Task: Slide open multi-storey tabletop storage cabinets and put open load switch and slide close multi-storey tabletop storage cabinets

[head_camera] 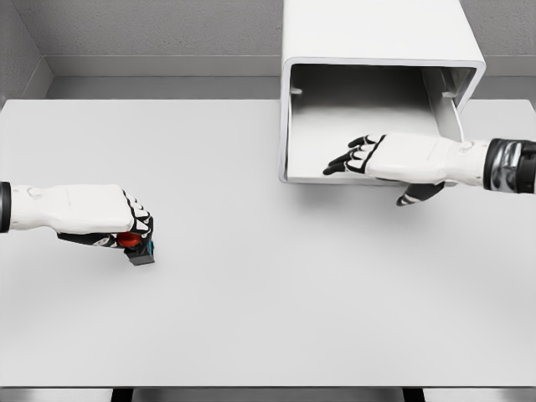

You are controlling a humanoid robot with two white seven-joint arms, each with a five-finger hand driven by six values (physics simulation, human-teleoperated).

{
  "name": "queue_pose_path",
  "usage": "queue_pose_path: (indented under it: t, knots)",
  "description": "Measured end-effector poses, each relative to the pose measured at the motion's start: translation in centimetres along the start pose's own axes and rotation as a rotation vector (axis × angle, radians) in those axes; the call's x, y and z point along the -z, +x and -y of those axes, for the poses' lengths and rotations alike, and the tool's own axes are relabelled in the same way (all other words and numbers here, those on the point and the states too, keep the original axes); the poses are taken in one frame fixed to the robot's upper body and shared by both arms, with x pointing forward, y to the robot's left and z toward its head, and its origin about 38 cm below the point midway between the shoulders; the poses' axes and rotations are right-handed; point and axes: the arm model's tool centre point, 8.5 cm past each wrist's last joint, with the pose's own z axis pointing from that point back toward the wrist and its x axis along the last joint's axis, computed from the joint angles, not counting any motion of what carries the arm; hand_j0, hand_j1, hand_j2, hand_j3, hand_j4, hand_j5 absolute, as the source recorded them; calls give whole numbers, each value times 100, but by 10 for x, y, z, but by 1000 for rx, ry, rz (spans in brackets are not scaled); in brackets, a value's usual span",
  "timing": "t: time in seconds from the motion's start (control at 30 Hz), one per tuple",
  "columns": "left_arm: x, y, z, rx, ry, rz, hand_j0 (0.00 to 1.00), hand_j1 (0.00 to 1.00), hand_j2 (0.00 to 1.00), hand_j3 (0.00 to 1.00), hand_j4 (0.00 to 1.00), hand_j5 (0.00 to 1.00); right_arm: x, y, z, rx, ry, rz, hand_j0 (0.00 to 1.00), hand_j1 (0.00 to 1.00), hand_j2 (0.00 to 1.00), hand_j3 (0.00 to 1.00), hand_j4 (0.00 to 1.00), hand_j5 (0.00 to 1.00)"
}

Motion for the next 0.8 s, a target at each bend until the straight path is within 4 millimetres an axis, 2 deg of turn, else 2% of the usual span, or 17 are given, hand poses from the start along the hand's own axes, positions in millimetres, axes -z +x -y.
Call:
queue_pose_path:
  t: [0.1, 0.23, 0.53, 0.63, 0.7, 0.8]
  knots:
    - [0, 0, 0, 0, 0, 0, 40, 40, 40, 40, 40, 40, -5, 1, -13, 28, -5, 20, 100, 100, 100, 100, 100, 100]
    - [0, 0, 0, -1, 0, 1, 40, 40, 40, 40, 40, 40, -16, 4, -4, -7, -34, 66, 100, 100, 100, 100, 100, 100]
    - [0, 0, 0, 0, 1, 1, 40, 40, 40, 40, 40, 40, -27, 7, 4, -23, -77, 114, 100, 100, 100, 100, 100, 100]
    - [-2, -2, -10, 21, 15, -6, 40, 40, 40, 40, 40, 40, -39, 6, 13, -24, -121, 121, 100, 100, 100, 100, 100, 100]
    - [-7, -3, -30, 55, 48, -13, 40, 40, 40, 40, 40, 40, -48, 4, 8, 4, -138, 118, 100, 100, 100, 100, 100, 100]
    - [-11, -3, -47, 75, 80, -11, 40, 40, 40, 40, 40, 40, -75, -3, 1, 69, -170, 86, 100, 100, 100, 100, 100, 100]
